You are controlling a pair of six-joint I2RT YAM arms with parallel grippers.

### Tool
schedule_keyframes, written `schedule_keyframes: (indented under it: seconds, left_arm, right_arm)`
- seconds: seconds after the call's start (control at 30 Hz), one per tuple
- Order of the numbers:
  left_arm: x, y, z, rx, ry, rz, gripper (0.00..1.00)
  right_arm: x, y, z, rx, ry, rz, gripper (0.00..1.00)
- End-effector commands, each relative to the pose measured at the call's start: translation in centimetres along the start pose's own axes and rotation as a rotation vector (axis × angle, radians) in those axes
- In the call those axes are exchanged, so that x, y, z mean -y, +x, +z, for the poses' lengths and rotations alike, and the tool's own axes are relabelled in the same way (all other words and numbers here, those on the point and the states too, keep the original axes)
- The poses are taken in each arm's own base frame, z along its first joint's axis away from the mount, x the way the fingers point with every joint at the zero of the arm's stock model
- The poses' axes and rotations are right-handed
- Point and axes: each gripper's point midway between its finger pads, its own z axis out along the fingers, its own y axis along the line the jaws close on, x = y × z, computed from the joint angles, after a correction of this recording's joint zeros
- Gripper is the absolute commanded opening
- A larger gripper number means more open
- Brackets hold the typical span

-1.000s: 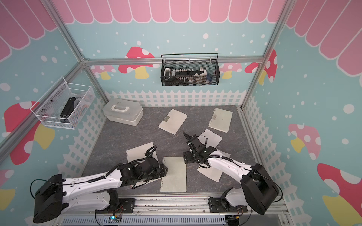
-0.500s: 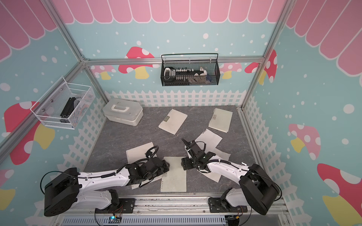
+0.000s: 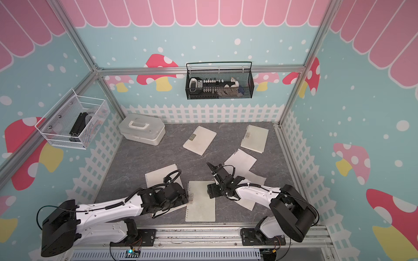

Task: Tear off pages from different notebooks
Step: Move the notebook to the center of the board.

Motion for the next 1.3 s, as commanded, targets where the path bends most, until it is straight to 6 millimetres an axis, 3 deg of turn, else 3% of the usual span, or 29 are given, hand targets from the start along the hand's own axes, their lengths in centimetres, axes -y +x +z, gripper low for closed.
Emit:
schedule_keyframes:
  seconds: [0.0, 0.17, 0.27, 0.43, 0.63, 0.8, 0.9, 0.97, 1.07, 1.2, 1.27]
  left_arm:
    - [-4.6, 2.3, -2.4, -0.021, -0.175, 0.018, 0.99]
    - [-4.4, 4.7, -2.6, -0.035, -0.179, 0.031, 0.99]
    - [-4.5, 4.8, -1.7, -0.025, -0.229, 0.044, 0.99]
    - [-6.6, 4.5, 0.6, -0.025, -0.322, 0.002, 0.98]
    - [-8.7, 2.8, 2.9, -0.024, -0.398, -0.041, 0.96]
    - [-11.9, 0.1, 5.0, -0.029, -0.446, -0.116, 0.96]
    - [-13.4, -1.7, 5.2, -0.026, -0.471, -0.143, 0.96]
    - [-12.7, -2.8, 4.9, -0.014, -0.455, -0.134, 0.97]
    - [-9.9, -3.4, 4.2, -0.014, -0.352, -0.130, 0.96]
    - [-2.5, -4.3, 2.2, 0.084, -0.060, -0.084, 0.97]
    - [0.8, -4.3, 1.7, 0.095, 0.114, -0.081, 0.97]
  right_arm:
    - [0.6, -0.2, -0.2, 0.005, 0.051, -0.011, 0.84]
    - [0.7, -0.3, -0.2, 0.009, 0.056, -0.018, 0.84]
    - [1.1, -0.2, -0.4, 0.019, 0.070, -0.019, 0.85]
    - [1.6, -0.1, -1.2, 0.045, 0.087, -0.018, 0.85]
    - [1.6, 0.1, -1.9, 0.057, 0.079, -0.014, 0.86]
    - [0.8, 1.5, -0.7, 0.001, 0.013, 0.006, 0.86]
    - [-0.2, 2.1, 0.3, -0.019, -0.061, 0.030, 0.86]
    - [-1.1, 2.3, 0.9, -0.024, -0.117, 0.049, 0.84]
    - [-1.8, 2.5, 1.6, -0.035, -0.164, 0.075, 0.74]
    - [-2.2, 2.6, 2.0, -0.038, -0.182, 0.089, 0.60]
    - [-2.4, 2.4, 1.9, -0.032, -0.188, 0.089, 0.57]
